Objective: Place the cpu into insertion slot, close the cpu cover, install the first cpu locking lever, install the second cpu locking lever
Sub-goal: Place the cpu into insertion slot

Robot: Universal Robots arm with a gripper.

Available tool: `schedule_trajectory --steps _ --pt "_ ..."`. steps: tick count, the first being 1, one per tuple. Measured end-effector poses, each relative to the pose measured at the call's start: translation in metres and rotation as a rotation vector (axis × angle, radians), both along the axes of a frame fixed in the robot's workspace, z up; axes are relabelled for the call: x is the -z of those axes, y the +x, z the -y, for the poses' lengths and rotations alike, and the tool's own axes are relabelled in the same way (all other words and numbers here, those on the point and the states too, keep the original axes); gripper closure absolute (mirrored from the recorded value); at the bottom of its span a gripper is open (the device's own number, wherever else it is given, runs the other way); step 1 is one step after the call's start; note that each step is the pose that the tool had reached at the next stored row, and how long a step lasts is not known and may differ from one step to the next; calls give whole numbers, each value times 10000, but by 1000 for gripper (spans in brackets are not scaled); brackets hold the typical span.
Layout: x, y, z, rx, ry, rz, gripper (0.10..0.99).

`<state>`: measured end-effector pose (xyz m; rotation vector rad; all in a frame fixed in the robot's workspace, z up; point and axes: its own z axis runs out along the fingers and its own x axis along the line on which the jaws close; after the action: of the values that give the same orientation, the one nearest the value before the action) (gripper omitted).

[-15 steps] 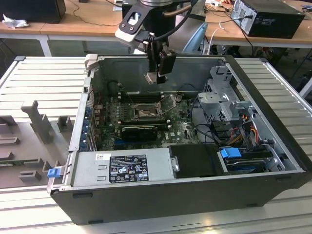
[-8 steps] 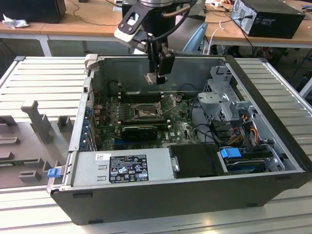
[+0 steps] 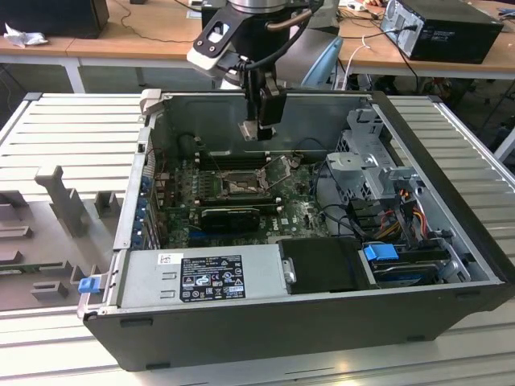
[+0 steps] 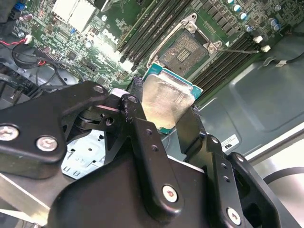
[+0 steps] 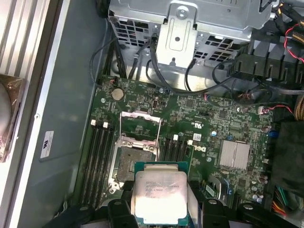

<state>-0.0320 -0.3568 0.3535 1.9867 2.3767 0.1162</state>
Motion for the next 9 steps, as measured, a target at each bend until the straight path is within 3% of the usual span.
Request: schedule_trajectory --steps 9 --pt "24 0 0 408 1 1 561"
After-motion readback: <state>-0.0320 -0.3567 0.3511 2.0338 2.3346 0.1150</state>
